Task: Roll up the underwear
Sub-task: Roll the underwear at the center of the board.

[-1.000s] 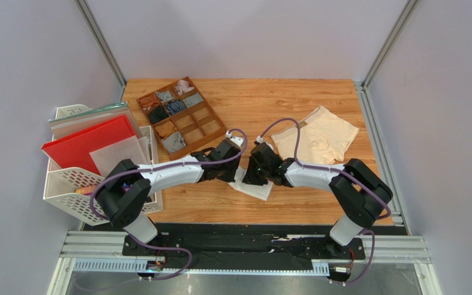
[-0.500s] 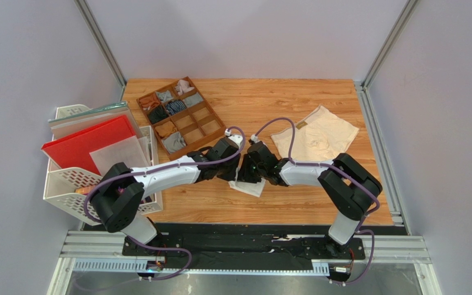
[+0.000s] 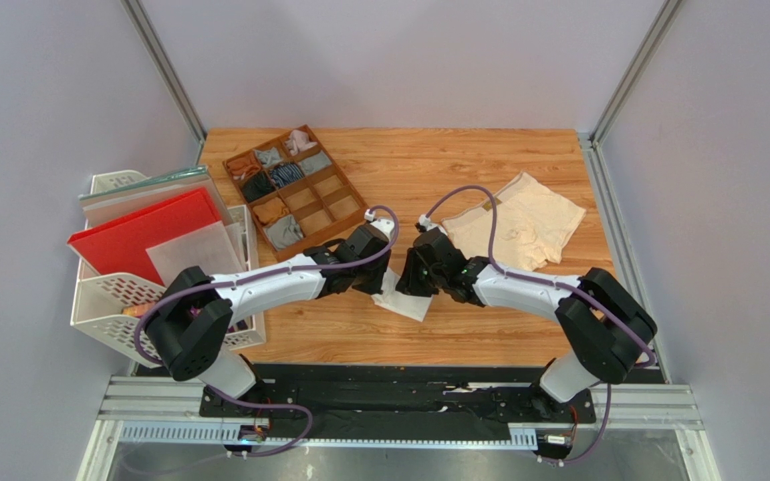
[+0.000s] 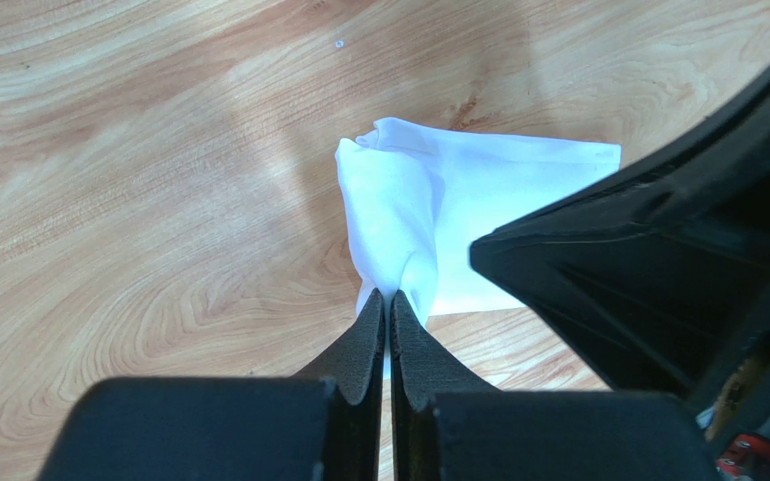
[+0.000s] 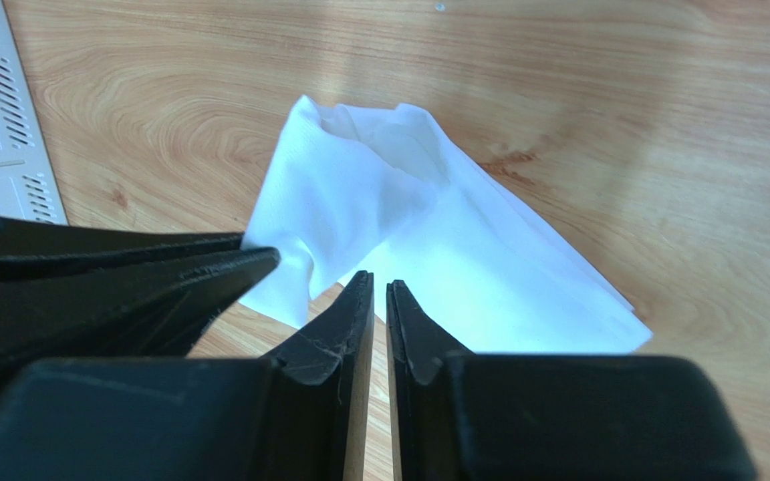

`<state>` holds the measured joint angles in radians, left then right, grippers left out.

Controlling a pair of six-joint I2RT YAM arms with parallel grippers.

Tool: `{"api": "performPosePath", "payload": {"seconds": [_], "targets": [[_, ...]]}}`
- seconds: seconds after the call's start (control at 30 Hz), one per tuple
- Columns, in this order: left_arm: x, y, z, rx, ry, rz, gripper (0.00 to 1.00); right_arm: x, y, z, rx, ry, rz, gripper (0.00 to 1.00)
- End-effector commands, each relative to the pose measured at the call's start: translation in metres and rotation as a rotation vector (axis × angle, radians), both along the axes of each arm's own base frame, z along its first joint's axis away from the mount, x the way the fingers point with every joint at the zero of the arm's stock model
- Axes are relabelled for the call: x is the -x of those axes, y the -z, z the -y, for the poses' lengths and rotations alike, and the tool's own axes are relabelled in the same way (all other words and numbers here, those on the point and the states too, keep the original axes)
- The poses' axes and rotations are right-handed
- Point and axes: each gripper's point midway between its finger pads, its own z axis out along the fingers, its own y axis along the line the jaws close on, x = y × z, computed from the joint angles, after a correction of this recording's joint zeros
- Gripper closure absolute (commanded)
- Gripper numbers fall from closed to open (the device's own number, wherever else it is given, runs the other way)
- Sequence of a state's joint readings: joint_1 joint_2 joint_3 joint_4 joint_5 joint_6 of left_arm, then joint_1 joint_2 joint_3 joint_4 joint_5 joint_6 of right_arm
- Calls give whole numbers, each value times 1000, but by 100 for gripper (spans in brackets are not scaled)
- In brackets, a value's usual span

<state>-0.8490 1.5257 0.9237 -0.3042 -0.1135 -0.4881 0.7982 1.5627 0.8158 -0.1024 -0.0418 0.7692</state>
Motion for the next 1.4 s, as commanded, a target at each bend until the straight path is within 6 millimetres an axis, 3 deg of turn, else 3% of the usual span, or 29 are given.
{"api": "performPosePath", "payload": {"seconds": [0.0, 0.2, 0.53, 0.97, 1.13, 1.37], "targets": [[-8, -19, 8, 39, 0, 42, 100, 11, 12, 19, 74, 8, -14, 85], [-9, -18, 17, 28, 12, 46, 100, 9, 28, 24, 101, 42, -29, 86], [-8, -16, 17, 9, 15, 49, 100, -2, 7, 10, 35, 44, 24, 86], [-4, -14, 22, -2, 33, 52, 100, -24, 9, -14, -8, 26, 73, 86], [-2, -16, 25, 16, 47, 60, 100, -24, 10, -29, -59, -15, 60, 86], [-1, -17, 25, 41, 36, 72, 100, -24, 10, -29, -92, -11, 79, 86]]}}
